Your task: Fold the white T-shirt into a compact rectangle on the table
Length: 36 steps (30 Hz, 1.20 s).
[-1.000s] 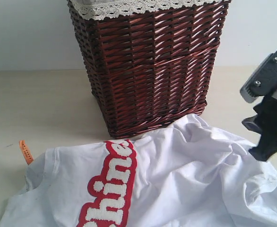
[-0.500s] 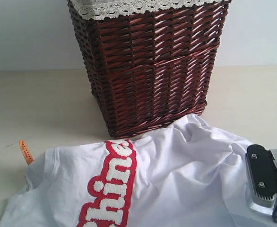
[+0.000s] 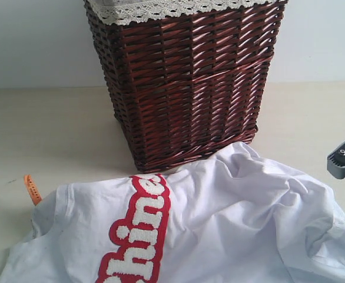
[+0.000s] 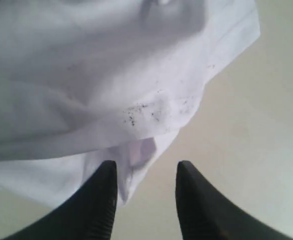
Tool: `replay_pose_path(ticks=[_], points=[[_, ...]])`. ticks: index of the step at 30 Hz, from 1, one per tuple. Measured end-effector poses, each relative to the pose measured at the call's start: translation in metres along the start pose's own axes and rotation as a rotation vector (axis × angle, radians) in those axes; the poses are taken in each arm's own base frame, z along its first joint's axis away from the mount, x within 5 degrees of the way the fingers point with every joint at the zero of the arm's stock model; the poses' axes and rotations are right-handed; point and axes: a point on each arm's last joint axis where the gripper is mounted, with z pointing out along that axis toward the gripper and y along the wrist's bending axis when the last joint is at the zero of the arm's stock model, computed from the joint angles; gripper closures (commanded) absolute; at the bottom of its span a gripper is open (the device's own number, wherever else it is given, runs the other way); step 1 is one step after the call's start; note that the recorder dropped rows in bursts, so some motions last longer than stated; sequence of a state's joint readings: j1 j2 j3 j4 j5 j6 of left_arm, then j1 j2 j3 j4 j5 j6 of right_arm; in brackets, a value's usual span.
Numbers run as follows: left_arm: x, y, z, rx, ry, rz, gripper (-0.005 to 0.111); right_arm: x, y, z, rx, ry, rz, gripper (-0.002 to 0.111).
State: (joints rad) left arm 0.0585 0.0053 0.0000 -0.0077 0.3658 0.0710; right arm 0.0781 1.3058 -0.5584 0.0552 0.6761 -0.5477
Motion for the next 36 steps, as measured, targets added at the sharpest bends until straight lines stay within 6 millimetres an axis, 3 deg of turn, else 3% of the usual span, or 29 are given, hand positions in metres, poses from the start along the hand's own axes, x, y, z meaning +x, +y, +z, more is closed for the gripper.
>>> replay_pose_path(ticks=[16,28,31,36], points=[[0.000,0.000,0.000,0.000,0.000,0.000,0.107,0.001,0.007,0.014,-0.119,0.065,0.074,0.076],[0.000,0.000,0.000,0.000,0.000,0.000,0.107,0.001,0.000,0.023,-0.066,0.094,0.033,0.076],[0.000,0.000,0.000,0.000,0.000,0.000,0.107,0.000,-0.002,0.023,-0.044,0.088,0.026,0.082],[0.000,0.000,0.000,0.000,0.000,0.000,0.107,-0.001,-0.005,0.025,-0.021,0.075,0.034,0.107]])
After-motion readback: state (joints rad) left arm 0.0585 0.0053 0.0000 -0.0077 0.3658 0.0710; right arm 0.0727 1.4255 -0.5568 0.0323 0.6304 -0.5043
